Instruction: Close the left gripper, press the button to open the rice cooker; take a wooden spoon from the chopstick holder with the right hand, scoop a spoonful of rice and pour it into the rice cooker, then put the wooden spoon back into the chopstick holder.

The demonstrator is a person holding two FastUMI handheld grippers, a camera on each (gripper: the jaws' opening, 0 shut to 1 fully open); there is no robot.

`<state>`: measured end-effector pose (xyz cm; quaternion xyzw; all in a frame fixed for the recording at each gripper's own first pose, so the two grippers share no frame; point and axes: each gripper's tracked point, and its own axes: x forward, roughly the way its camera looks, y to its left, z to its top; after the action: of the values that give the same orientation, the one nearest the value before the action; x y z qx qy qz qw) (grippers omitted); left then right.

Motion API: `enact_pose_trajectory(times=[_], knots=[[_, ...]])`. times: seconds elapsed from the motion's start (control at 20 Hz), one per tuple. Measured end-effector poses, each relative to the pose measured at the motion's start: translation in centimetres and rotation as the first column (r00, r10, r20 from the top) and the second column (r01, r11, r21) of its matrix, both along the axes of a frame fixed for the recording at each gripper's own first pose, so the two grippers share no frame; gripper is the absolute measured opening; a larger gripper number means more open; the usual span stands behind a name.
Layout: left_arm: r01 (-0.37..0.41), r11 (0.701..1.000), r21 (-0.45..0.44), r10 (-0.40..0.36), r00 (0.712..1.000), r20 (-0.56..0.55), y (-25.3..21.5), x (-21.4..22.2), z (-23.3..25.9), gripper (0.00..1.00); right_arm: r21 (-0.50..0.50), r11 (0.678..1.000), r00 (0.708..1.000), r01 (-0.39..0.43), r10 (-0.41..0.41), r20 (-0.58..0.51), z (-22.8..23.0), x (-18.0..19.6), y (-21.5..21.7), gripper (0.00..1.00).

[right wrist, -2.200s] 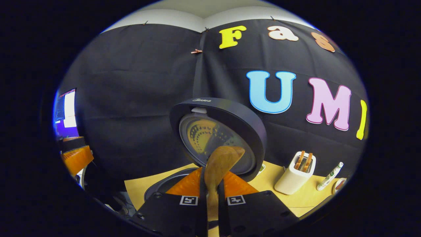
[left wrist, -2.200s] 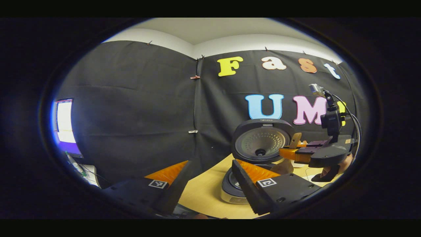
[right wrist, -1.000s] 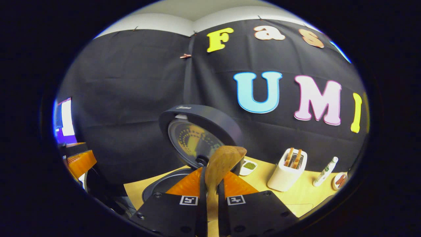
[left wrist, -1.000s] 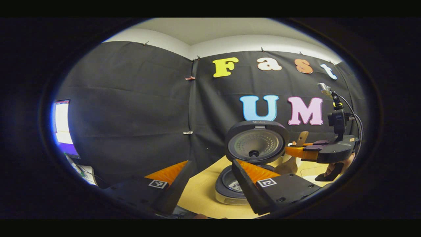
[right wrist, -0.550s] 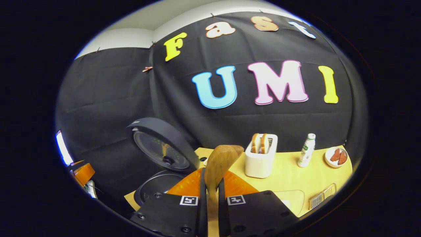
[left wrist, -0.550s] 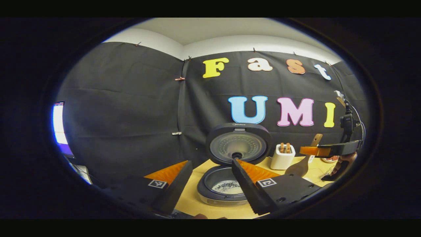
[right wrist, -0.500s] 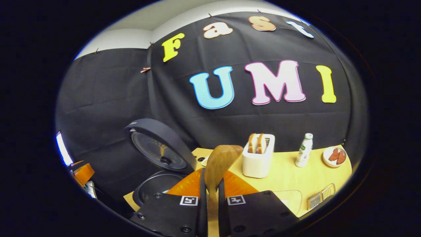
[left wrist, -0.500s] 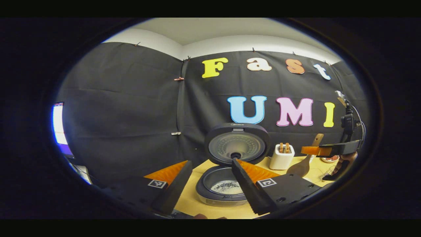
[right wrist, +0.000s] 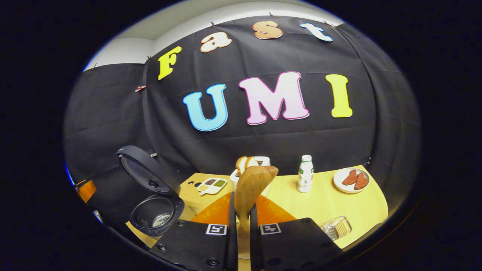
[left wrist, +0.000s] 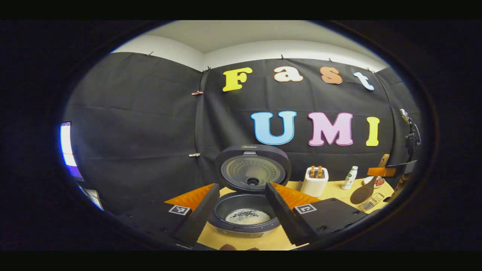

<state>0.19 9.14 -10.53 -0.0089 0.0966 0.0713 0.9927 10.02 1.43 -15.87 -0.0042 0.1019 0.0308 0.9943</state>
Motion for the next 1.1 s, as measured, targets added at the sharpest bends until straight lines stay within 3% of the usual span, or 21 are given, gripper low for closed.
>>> enact_pose_trajectory(times=[0.6,1.1], knots=[[0.012,0.999,0.031,-0.012,1.0,-0.011,-4.8,0.3,0.1,0.85,-0.033,0.976,0.976,0.216,-0.217,-0.034,-1.5,-0.7,-16.9,0.17],[0.006,0.998,0.057,-0.005,1.0,-0.013,-6.0,-0.6,0.8,0.86,-0.058,0.962,0.958,0.266,-0.27,-0.095,-5.1,0.2,-21.5,0.17]])
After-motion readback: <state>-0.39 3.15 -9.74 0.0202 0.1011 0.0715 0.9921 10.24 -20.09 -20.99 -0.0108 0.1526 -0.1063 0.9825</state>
